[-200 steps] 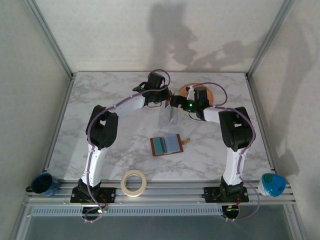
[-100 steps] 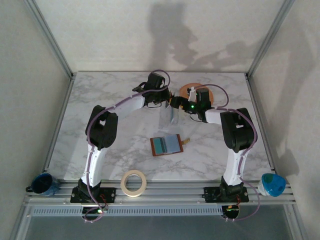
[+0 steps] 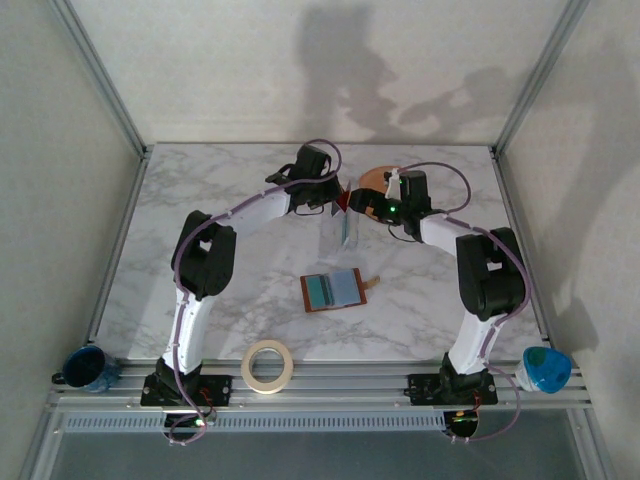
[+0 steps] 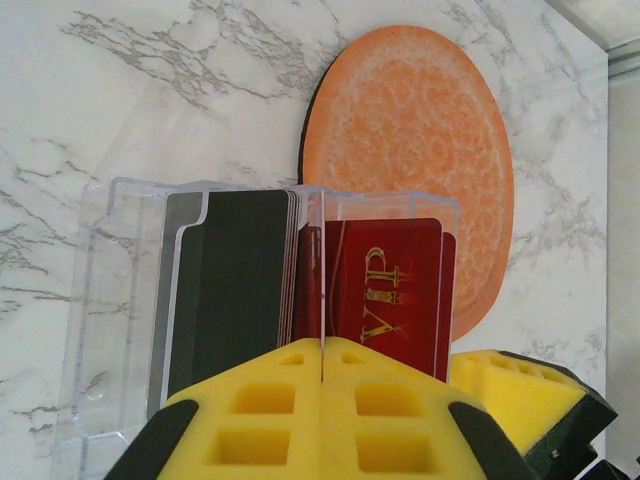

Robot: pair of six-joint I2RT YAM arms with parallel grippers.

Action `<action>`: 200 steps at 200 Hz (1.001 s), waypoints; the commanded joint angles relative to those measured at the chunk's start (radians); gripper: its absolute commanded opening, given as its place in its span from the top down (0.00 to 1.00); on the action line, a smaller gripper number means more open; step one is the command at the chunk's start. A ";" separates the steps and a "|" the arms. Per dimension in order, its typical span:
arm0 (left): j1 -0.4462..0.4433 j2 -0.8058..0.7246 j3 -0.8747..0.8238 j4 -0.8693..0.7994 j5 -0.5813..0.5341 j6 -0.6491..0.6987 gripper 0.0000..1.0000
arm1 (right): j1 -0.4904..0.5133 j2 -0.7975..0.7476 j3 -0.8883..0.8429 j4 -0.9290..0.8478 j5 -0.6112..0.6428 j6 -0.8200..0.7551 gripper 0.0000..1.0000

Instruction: Put the credit cards into the card holder

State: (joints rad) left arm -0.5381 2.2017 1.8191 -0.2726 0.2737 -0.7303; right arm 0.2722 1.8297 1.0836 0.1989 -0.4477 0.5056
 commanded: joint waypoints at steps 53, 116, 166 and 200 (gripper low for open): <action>-0.011 -0.044 0.071 -0.085 -0.060 0.053 1.00 | -0.007 -0.116 0.043 -0.191 0.090 -0.050 0.01; -0.013 -0.198 0.006 -0.131 -0.091 0.118 1.00 | -0.008 -0.291 0.103 -0.468 0.137 -0.094 0.01; -0.028 -0.468 -0.342 -0.059 0.006 0.103 1.00 | 0.003 -0.436 0.021 -0.663 -0.029 -0.132 0.04; -0.056 -0.684 -0.673 0.058 0.060 0.032 1.00 | 0.064 -0.510 -0.070 -0.815 -0.102 -0.200 0.12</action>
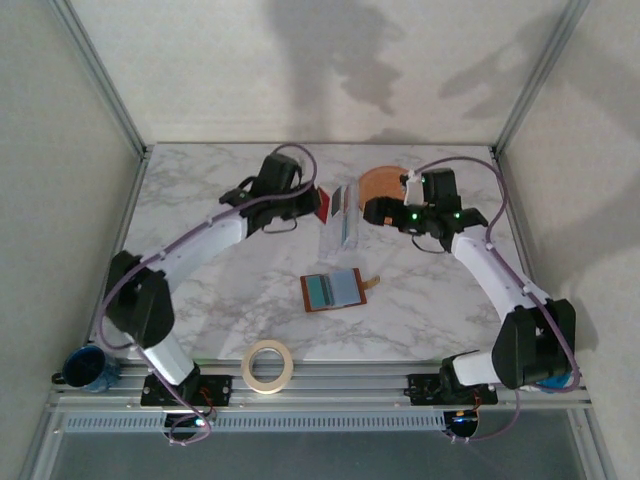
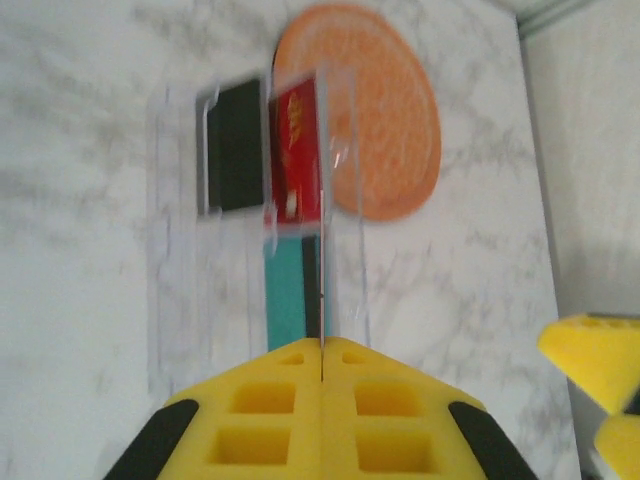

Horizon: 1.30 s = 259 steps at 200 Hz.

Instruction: Put the credit cards into the card holder

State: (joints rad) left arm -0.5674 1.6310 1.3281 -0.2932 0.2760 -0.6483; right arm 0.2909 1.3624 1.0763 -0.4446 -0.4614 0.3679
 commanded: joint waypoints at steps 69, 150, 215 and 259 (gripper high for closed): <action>-0.116 -0.323 -0.541 0.202 0.103 -0.119 1.00 | 0.131 -0.034 -0.281 -0.121 -0.052 -0.037 0.19; -0.117 -0.337 -0.612 0.267 0.077 -0.137 1.00 | 0.171 0.105 -0.354 0.103 -0.047 -0.002 0.39; -0.117 -0.325 -0.663 0.359 0.100 -0.168 1.00 | 0.188 0.167 -0.411 0.231 -0.025 0.041 0.44; -0.105 -0.341 -0.702 0.390 0.104 -0.166 1.00 | 0.223 0.155 -0.448 0.279 -0.050 0.098 0.53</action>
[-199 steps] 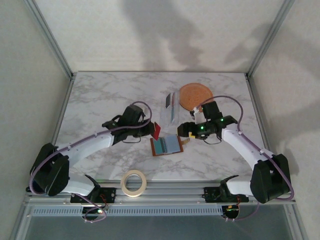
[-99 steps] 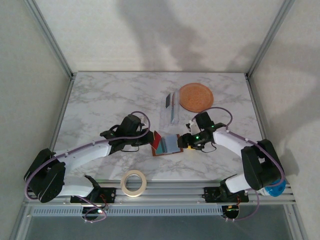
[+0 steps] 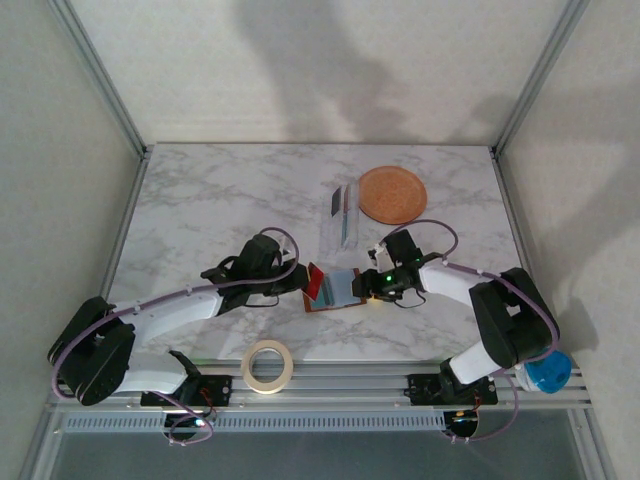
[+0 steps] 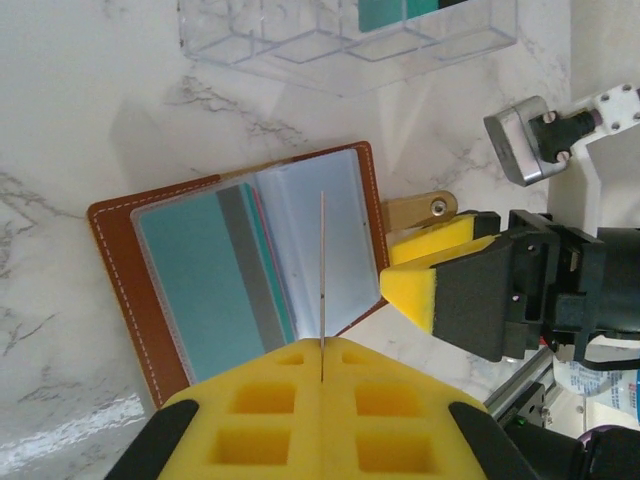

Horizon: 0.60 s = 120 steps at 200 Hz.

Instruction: Put the credit cards into the card holder

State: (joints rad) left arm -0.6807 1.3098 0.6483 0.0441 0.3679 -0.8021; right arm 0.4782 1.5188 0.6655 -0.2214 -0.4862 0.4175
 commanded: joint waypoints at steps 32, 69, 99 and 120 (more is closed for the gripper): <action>0.031 -0.009 -0.041 0.097 0.056 -0.012 1.00 | 0.110 -0.044 -0.072 0.146 -0.071 0.174 0.55; 0.071 -0.034 -0.068 0.161 0.146 -0.014 1.00 | 0.155 -0.168 -0.085 0.088 0.057 0.277 0.47; 0.094 -0.069 -0.082 0.185 0.233 0.002 1.00 | 0.109 -0.295 -0.051 -0.008 0.008 0.209 0.23; 0.107 -0.086 -0.089 0.222 0.305 -0.010 1.00 | 0.074 -0.336 -0.075 0.175 -0.176 0.309 0.22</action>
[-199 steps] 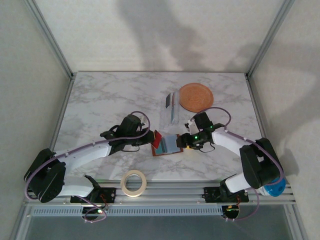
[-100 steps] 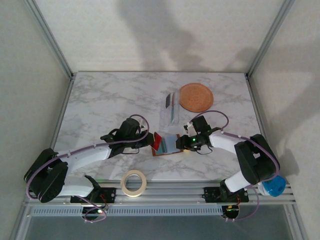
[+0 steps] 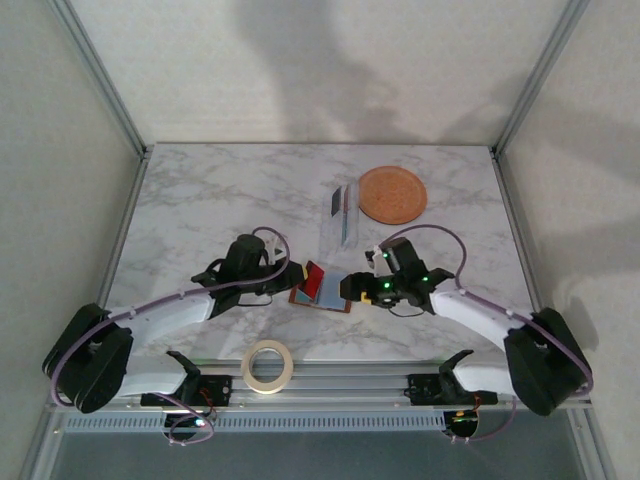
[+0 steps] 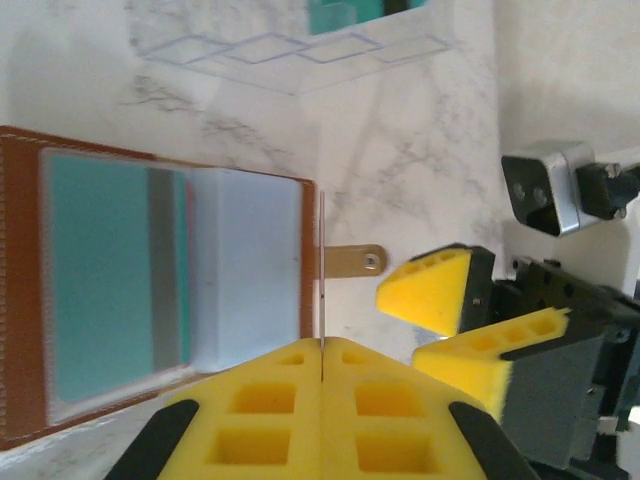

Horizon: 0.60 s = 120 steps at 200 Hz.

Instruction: Put the credit cards into the card holder

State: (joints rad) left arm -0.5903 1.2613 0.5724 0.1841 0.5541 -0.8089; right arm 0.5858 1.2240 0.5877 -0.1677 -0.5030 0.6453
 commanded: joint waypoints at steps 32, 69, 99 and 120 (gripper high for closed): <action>0.018 -0.054 -0.022 0.201 0.198 -0.071 1.00 | -0.042 -0.012 -0.034 0.494 -0.279 0.314 0.31; 0.018 -0.066 -0.023 0.256 0.241 -0.125 1.00 | -0.082 -0.006 -0.002 0.545 -0.310 0.349 0.37; 0.018 -0.066 -0.026 0.314 0.266 -0.174 1.00 | -0.086 0.030 -0.013 0.623 -0.339 0.376 0.41; 0.018 -0.063 -0.022 0.322 0.270 -0.187 1.00 | -0.087 0.041 -0.031 0.740 -0.378 0.417 0.53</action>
State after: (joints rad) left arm -0.5789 1.2160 0.5587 0.4335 0.7830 -0.9543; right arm 0.5034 1.2533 0.5644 0.4103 -0.8112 1.0050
